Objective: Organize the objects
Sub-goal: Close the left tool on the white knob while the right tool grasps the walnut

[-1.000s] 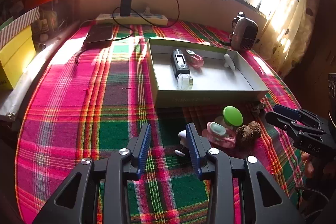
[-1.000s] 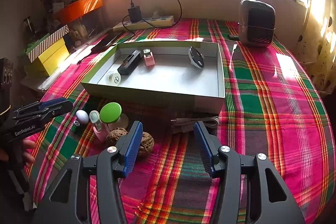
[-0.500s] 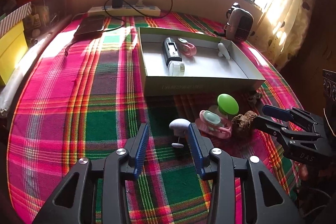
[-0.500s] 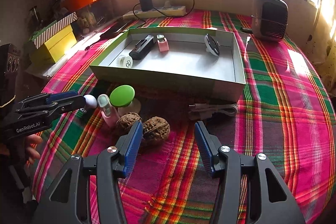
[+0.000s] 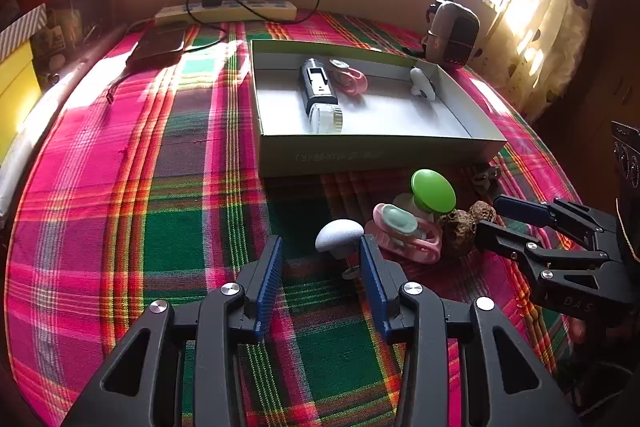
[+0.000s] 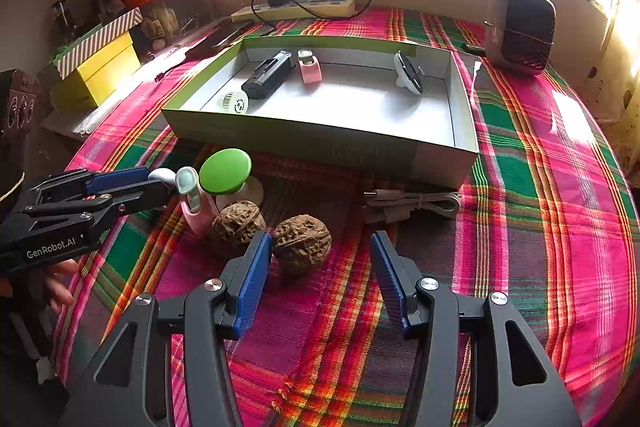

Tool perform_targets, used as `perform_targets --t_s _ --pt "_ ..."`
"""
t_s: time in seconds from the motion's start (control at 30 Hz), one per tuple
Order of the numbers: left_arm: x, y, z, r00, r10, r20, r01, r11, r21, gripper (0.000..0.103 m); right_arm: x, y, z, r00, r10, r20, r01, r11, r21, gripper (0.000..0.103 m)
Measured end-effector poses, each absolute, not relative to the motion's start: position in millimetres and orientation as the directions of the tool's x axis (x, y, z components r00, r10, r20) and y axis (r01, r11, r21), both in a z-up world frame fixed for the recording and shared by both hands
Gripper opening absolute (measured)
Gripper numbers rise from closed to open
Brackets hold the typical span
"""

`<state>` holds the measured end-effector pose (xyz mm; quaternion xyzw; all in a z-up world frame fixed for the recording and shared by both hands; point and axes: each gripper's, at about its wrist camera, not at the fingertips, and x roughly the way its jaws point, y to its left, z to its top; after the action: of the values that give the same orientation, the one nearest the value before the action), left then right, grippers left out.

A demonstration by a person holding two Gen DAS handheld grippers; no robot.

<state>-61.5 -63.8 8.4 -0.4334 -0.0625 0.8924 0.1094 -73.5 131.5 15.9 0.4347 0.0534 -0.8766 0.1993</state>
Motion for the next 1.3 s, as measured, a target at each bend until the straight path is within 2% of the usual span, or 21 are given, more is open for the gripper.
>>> perform_targets --t_s 0.33,0.47,0.77,0.83,0.9,1.23,1.3 --pt "-68 -60 8 -0.603 0.23 -0.764 -0.136 -0.973 -0.185 0.037 -78 129 13 -0.542 -0.28 -0.793 0.395 -0.917 0.054 0.052" --pt "-71 -59 9 -0.604 0.218 -0.767 -0.132 -0.976 -0.173 0.037 -79 126 11 -0.562 -0.236 -0.793 0.385 -0.923 0.002 0.052" --pt "-75 -55 9 -0.61 0.191 -0.769 -0.125 -0.982 -0.144 0.037 -80 126 11 -0.563 -0.239 -0.791 0.385 -0.923 0.005 0.052" --pt "-75 -55 9 -0.61 0.192 -0.769 -0.126 -0.981 -0.145 0.035 -80 126 11 -0.564 -0.238 -0.791 0.383 -0.924 0.005 0.052" --pt "-76 -56 9 -0.61 0.193 -0.768 -0.122 -0.981 -0.149 0.029 -80 127 11 -0.565 -0.238 -0.79 0.382 -0.924 0.005 0.052" --pt "-75 -54 8 -0.608 0.208 -0.766 -0.131 -0.978 -0.162 0.02 -79 130 11 -0.569 -0.239 -0.787 0.38 -0.925 0.006 0.052" --pt "-75 -53 8 -0.609 0.206 -0.766 -0.13 -0.978 -0.16 0.02 -79 131 11 -0.571 -0.238 -0.786 0.376 -0.927 0.008 0.046"
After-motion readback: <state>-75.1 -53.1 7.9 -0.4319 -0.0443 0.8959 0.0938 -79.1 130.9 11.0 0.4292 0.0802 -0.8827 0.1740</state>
